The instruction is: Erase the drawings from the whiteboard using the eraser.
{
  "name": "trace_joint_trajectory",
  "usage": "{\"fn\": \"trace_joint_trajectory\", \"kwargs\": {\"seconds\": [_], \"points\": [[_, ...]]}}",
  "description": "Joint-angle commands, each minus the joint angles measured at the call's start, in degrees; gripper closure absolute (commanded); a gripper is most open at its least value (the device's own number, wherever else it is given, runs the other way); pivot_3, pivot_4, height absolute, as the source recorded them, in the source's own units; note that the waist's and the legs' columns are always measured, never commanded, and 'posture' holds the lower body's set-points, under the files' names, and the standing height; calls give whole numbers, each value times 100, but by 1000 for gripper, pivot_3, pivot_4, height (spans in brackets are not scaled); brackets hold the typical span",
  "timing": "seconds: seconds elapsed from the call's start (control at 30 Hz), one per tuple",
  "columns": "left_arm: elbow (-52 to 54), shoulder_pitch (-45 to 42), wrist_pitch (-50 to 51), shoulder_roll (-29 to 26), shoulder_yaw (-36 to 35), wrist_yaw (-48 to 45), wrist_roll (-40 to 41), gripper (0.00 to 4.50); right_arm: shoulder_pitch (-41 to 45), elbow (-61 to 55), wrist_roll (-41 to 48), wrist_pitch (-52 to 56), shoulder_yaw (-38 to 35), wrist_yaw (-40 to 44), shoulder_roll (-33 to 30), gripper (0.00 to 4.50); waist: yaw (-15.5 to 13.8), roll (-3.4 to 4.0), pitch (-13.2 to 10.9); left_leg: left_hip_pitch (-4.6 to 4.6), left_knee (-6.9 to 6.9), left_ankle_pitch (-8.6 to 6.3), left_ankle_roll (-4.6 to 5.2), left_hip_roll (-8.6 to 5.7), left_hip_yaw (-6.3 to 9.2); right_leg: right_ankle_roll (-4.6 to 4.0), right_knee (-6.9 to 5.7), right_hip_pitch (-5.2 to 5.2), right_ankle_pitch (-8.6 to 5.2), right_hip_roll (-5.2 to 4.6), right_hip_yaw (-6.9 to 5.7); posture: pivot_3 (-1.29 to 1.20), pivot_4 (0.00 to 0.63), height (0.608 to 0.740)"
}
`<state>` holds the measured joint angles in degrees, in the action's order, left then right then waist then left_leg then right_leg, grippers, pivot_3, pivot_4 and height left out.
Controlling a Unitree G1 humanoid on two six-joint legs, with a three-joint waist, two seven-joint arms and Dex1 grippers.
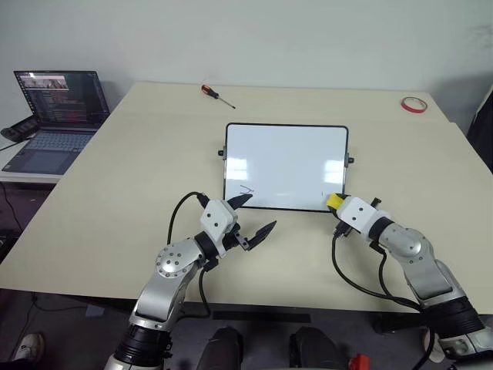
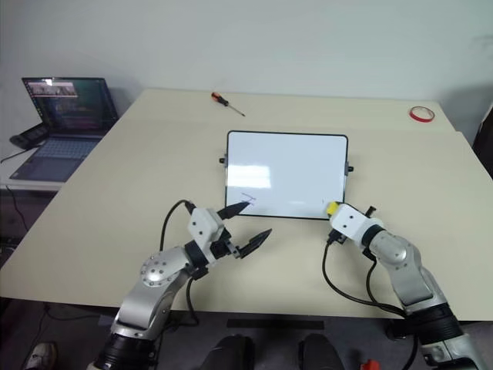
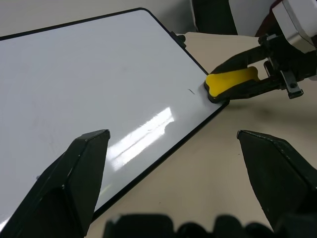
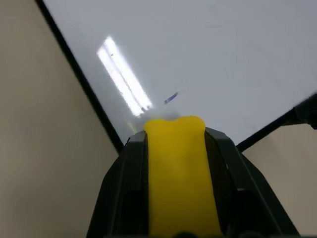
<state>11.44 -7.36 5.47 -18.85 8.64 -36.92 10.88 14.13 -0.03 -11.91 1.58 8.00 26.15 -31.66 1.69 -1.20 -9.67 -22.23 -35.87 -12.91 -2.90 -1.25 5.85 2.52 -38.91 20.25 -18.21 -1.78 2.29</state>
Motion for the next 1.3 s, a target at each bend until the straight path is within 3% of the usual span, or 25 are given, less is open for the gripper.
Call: {"fn": "trace_joint_trajectory", "kwargs": {"seconds": [0.03,0.23,0.43,1.0,1.3], "points": [[167,-45,-130,-33,1,-41,4,0,330,-180,142,-264,-34,-138,312,3253,24,4,-8,-1,4,0,0,1,-1,-1,0,4,0,1,1,0,150,740],[196,-51,-102,-34,33,-59,-5,0,774,246,-50,-167,140,-161,652,3253,-2,6,-10,-27,7,0,-1,0,1,-3,0,26,1,3,-3,0,150,740],[207,-76,-61,-52,4,-34,-5,0,882,637,-419,559,305,8,461,3253,-13,4,-12,-40,6,-1,-1,-7,3,-3,3,34,1,-8,-8,0,150,740],[176,-88,-58,-23,81,-47,19,0,-783,-663,-60,1456,-454,301,-346,3253,-134,-2,-10,-12,-2,0,0,-7,18,23,9,-4,-13,-28,-20,0,150,740],[208,-56,-73,-52,72,-69,22,0,-617,-1235,749,972,-762,63,419,3253,-82,-13,-37,-13,2,-1,0,-2,13,25,10,3,-15,-27,-14,0,150,740]]}}
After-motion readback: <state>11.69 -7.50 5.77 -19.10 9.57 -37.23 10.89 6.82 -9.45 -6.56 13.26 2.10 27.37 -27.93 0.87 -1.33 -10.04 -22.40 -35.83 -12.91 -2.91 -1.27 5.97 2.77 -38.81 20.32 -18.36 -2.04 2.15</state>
